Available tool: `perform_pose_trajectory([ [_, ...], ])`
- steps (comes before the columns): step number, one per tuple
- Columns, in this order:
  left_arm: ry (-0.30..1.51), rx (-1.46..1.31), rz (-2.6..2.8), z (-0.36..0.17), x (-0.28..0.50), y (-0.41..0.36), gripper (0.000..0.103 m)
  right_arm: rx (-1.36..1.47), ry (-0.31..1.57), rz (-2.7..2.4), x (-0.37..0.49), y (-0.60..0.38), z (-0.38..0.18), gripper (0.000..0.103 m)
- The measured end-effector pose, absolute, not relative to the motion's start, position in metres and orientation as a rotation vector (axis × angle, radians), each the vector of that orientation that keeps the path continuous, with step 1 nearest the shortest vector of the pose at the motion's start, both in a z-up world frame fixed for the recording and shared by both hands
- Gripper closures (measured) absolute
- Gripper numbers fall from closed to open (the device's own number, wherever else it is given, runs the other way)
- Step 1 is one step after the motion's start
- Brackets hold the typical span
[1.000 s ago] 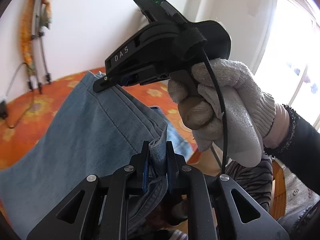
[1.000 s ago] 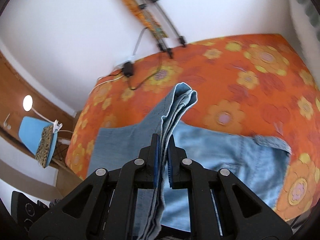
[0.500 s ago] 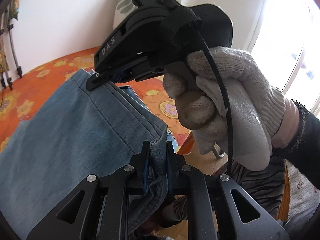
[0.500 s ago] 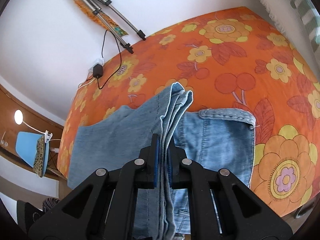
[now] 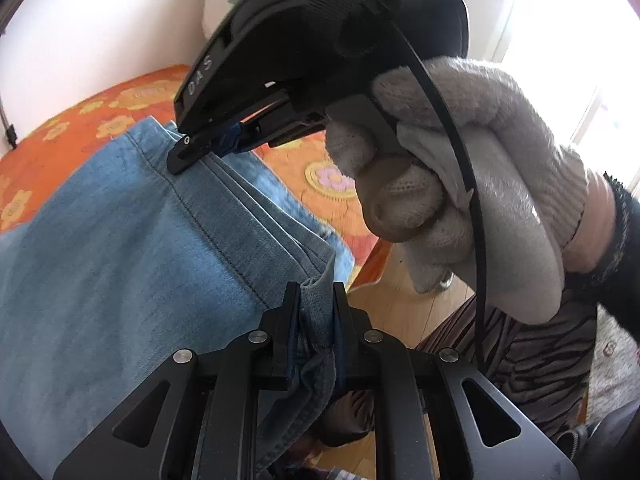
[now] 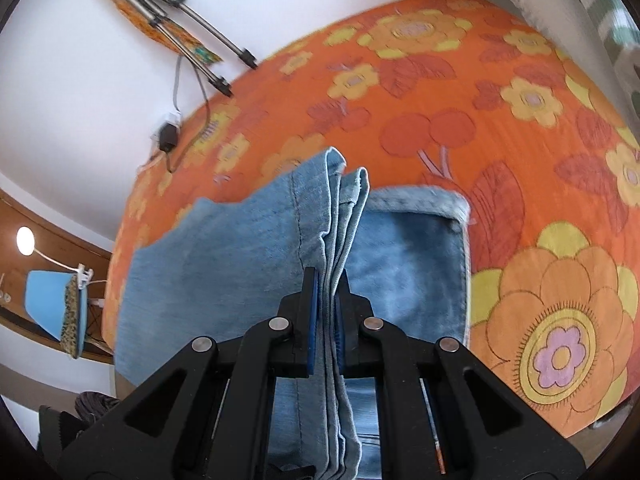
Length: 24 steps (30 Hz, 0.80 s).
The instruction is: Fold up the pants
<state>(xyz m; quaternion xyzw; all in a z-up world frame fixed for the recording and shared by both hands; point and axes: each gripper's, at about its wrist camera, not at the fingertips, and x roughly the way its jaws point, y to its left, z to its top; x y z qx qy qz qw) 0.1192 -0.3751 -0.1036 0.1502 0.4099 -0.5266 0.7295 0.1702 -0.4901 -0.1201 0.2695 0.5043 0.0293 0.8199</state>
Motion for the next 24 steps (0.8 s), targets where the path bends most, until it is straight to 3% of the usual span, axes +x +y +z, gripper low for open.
perform_pose_trajectory([
  [5, 0.931, 0.319, -1.161, -0.11, 0.128, -0.383, 0.087, 0.56, 1.096, 0.055, 0.171, -0.491, -0.129, 0.096],
  [7, 0.942, 0.326, -1.153, -0.115, 0.128, -0.387, 0.08, 0.547, 1.099, 0.053, 0.172, -0.491, -0.129, 0.093],
  [11, 0.929, 0.352, -1.158, -0.111, 0.121, -0.384, 0.068, 0.462, 1.032, -0.047, 0.163, -0.501, -0.108, 0.073],
  [17, 0.935, 0.309, -1.118, -0.098, 0.128, -0.338, 0.068, 0.461, 0.917, 0.006, 0.174, -0.507, -0.085, 0.072],
  [24, 0.905, 0.274, -0.946, -0.089, 0.147, -0.262, 0.068, 0.413, 1.005, 0.028, 0.225, -0.491, -0.108, 0.071],
])
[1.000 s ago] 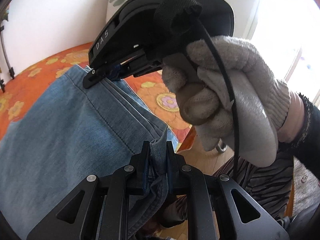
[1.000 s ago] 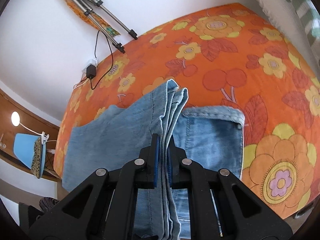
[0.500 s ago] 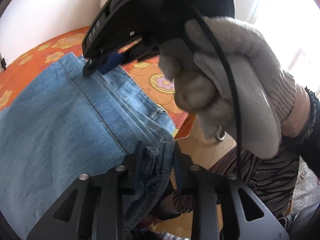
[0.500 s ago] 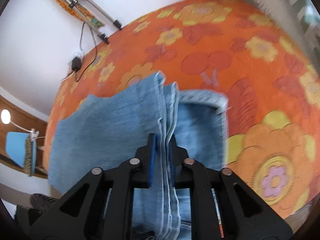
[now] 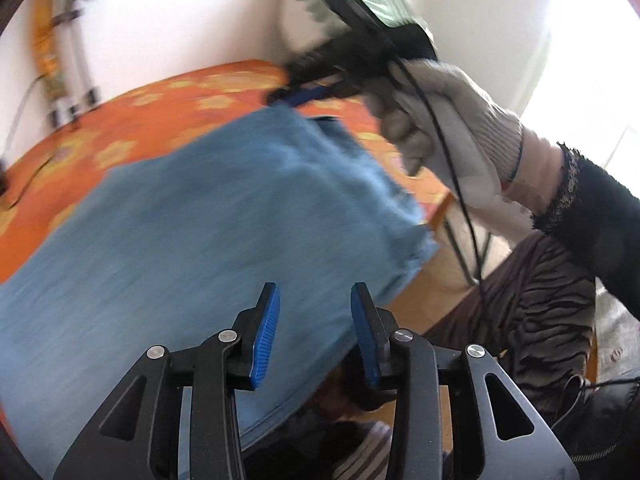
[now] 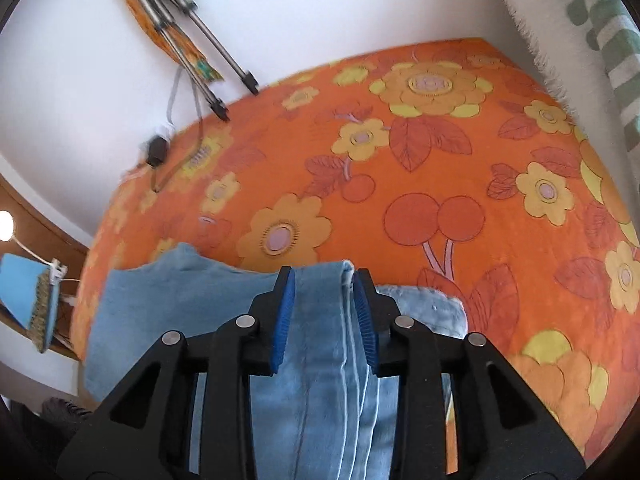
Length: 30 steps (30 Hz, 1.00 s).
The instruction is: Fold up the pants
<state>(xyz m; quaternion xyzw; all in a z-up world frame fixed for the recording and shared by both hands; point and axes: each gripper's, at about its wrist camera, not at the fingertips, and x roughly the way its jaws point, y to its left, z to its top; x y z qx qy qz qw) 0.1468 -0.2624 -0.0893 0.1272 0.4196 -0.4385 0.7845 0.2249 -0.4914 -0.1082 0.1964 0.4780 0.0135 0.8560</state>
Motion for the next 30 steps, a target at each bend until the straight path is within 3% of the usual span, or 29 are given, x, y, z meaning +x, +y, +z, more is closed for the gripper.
perform_pose_trajectory([
  [2, 0.909, 0.25, -0.895, -0.085, 0.152, -0.239, 0.068, 0.407, 1.018, 0.034, 0.229, -0.489, -0.116, 0.075],
  [3, 0.907, 0.243, -0.867, -0.084, 0.155, -0.229, 0.068, 0.404, 1.014, 0.039, 0.229, -0.488, -0.116, 0.086],
  [6, 0.915, 0.208, -0.78, -0.08, 0.172, -0.198, 0.068, 0.387, 0.984, 0.033, 0.224, -0.488, -0.109, 0.1],
  [13, 0.914, 0.17, -0.622, -0.078, 0.194, -0.143, 0.068, 0.311, 0.972, -0.049, 0.213, -0.49, -0.102, 0.103],
  [22, 0.888, 0.172, -0.722, -0.073, 0.184, -0.159, 0.068, 0.357, 0.97, -0.036, 0.166, -0.494, -0.084, 0.1],
  [26, 0.865, 0.224, -0.797, -0.071, 0.174, -0.183, 0.068, 0.397, 1.032, 0.024, 0.108, -0.47, -0.085, 0.079],
  [30, 0.861, 0.239, -0.818, -0.069, 0.175, -0.19, 0.068, 0.463, 1.085, 0.041, 0.059, -0.457, -0.096, 0.077],
])
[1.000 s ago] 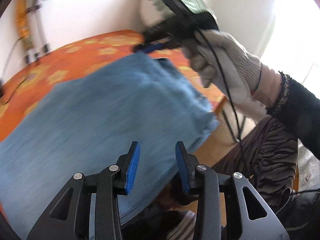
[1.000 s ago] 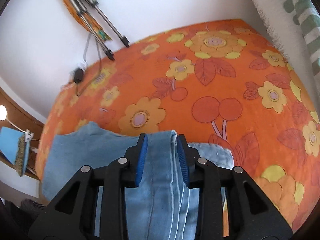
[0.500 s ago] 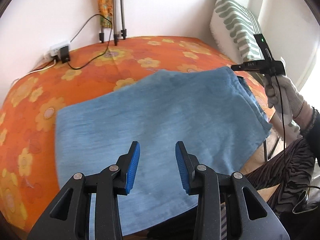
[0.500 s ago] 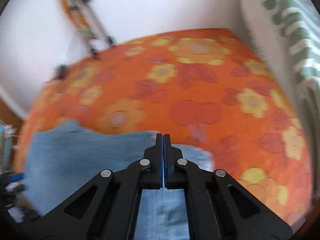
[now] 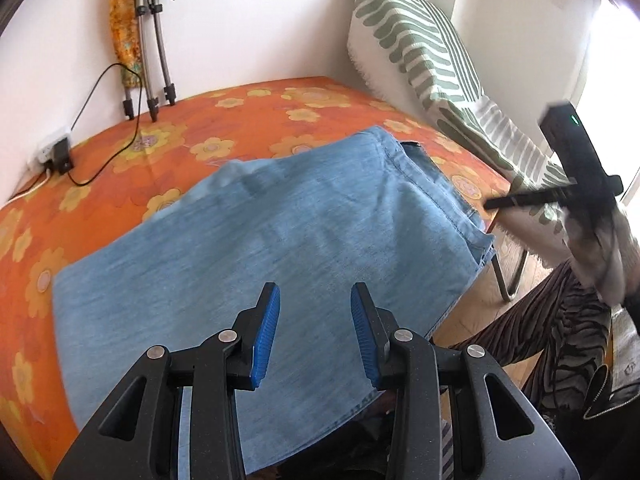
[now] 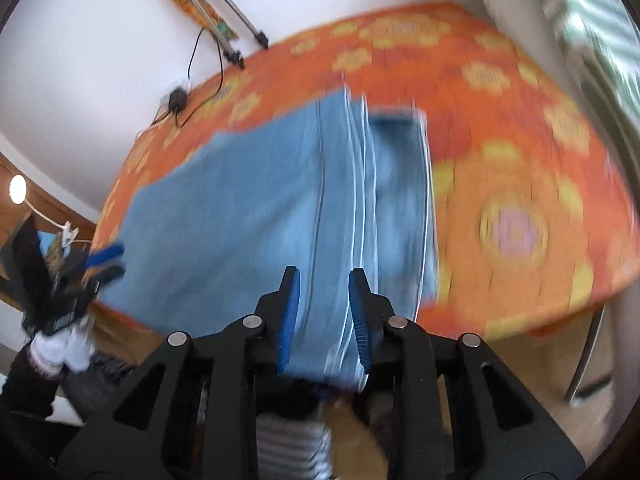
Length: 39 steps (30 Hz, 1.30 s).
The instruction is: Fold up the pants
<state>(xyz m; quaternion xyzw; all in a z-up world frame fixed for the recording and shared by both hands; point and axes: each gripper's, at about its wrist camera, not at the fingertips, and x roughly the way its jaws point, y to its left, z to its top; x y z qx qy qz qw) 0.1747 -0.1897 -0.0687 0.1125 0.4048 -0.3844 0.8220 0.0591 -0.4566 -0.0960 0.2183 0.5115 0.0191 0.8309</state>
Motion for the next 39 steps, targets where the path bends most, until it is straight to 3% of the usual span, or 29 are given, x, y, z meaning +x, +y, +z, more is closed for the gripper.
perform_pose_trajectory([
  [9, 0.948, 0.112, -0.647, -0.071, 0.205, -0.129, 0.068, 0.506, 1.174, 0.008, 0.046, -0.45, -0.124, 0.077],
  [12, 0.954, 0.087, -0.57, -0.068, 0.211, -0.1, 0.068, 0.517, 1.198, 0.026, 0.049, -0.447, -0.132, 0.092],
  [15, 0.958, 0.069, -0.515, -0.064, 0.215, -0.076, 0.068, 0.495, 1.185, 0.025, 0.048, -0.446, -0.129, 0.098],
  [23, 1.005, 0.025, -0.433, -0.07, 0.215, -0.042, 0.068, 0.41, 1.178, -0.03, 0.044, -0.451, -0.114, 0.101],
  [27, 1.066, -0.015, -0.415, -0.08, 0.215, -0.03, 0.068, 0.344, 1.202, -0.086, 0.046, -0.452, -0.11, 0.101],
  [29, 1.081, -0.038, -0.404, -0.083, 0.214, -0.023, 0.055, 0.324, 1.141, -0.053, 0.049, -0.446, -0.089, 0.101],
  [31, 1.094, -0.072, -0.399, -0.086, 0.213, -0.017, 0.049, 0.282, 1.084, -0.015, 0.056, -0.433, -0.069, 0.094],
  [33, 1.103, -0.085, -0.387, -0.09, 0.213, -0.014, 0.049, 0.229, 1.048, 0.034, 0.07, -0.412, -0.057, 0.085],
  [39, 1.156, -0.125, -0.355, -0.108, 0.212, -0.001, 0.049, 0.066, 1.064, 0.165, 0.117, -0.333, -0.076, 0.081],
])
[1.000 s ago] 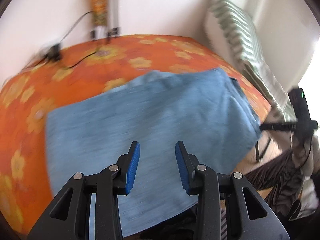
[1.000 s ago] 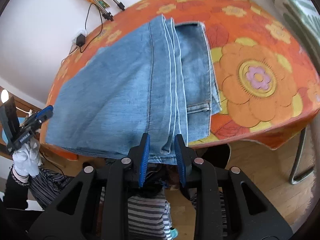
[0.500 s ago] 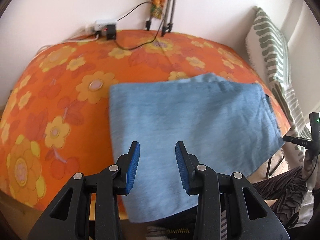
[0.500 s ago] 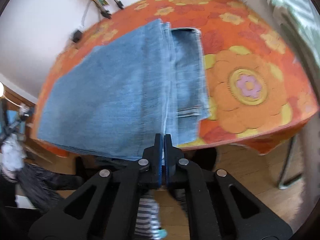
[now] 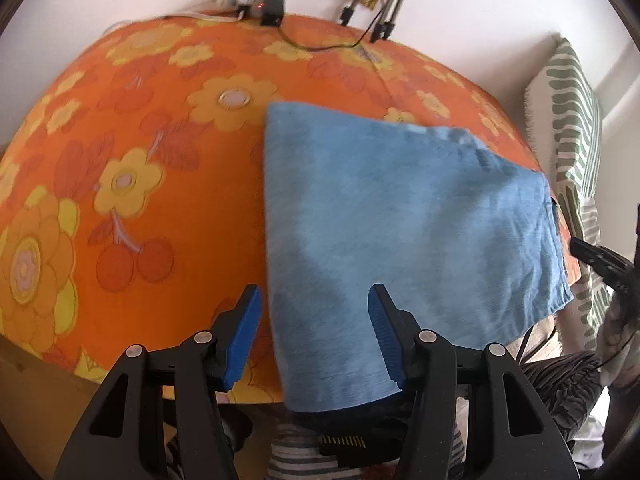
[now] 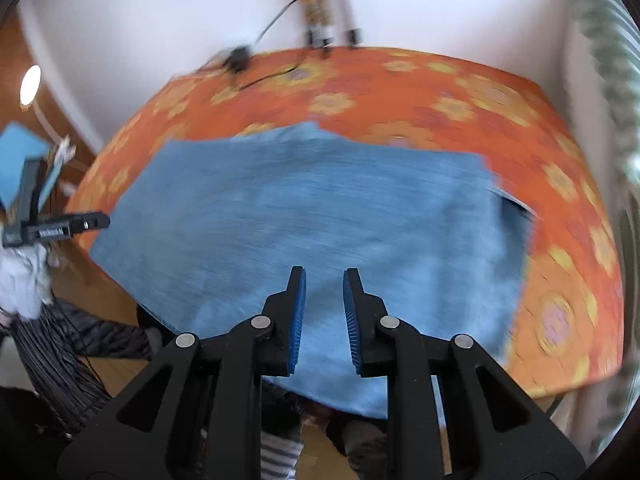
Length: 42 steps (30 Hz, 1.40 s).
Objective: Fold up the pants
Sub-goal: 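Open the right tool and release the folded jeans on the bed, then grasp the folded jeans edge with the left tool while the right tool grasps beside it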
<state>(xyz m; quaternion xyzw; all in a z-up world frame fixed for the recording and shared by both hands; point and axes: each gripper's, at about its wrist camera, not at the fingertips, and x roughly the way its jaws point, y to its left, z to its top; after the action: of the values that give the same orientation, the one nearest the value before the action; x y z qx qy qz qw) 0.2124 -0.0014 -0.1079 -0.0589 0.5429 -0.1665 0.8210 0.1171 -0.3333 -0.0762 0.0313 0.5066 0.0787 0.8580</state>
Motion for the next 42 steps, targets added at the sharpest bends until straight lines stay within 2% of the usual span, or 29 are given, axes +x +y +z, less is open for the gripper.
perform_pose_trajectory([
  [6, 1.157, -0.163, -0.336, -0.114, 0.203, 0.01, 0.049, -0.107, 1.128, 0.192, 0.144, -0.288, -0.118, 0.078],
  [11, 1.155, -0.183, -0.338, -0.119, 0.203, 0.011, 0.049, -0.067, 1.215, 0.193, 0.148, -0.303, -0.138, 0.078],
  [17, 1.16, -0.306, -0.368, -0.128, 0.204, 0.014, 0.051, -0.094, 1.273, 0.197, 0.161, -0.292, -0.128, 0.078],
  [22, 1.164, -0.401, -0.381, -0.13, 0.208, 0.022, 0.052, -0.028, 1.228, 0.292, 0.181, -0.261, -0.089, 0.076],
  [24, 1.157, -0.407, -0.373, -0.13, 0.209, 0.025, 0.054, -0.02, 1.217, 0.344, 0.192, -0.236, -0.076, 0.067],
  [27, 1.151, -0.423, -0.366, -0.131, 0.208, 0.028, 0.061, -0.003, 1.214, 0.419, 0.209, -0.195, -0.063, 0.065],
  [31, 1.145, -0.427, -0.364, -0.134, 0.21, 0.03, 0.079, -0.017, 1.229, 0.478, 0.233, -0.133, -0.06, 0.06],
  [34, 1.124, -0.391, -0.375, -0.131, 0.207, 0.026, 0.085, -0.003, 1.274, 0.495, 0.25, -0.1, -0.071, 0.056],
  [42, 1.09, -0.393, -0.399, -0.126, 0.205, 0.027, 0.09, -0.062, 1.4, 0.483, 0.278, -0.033, -0.112, 0.056],
])
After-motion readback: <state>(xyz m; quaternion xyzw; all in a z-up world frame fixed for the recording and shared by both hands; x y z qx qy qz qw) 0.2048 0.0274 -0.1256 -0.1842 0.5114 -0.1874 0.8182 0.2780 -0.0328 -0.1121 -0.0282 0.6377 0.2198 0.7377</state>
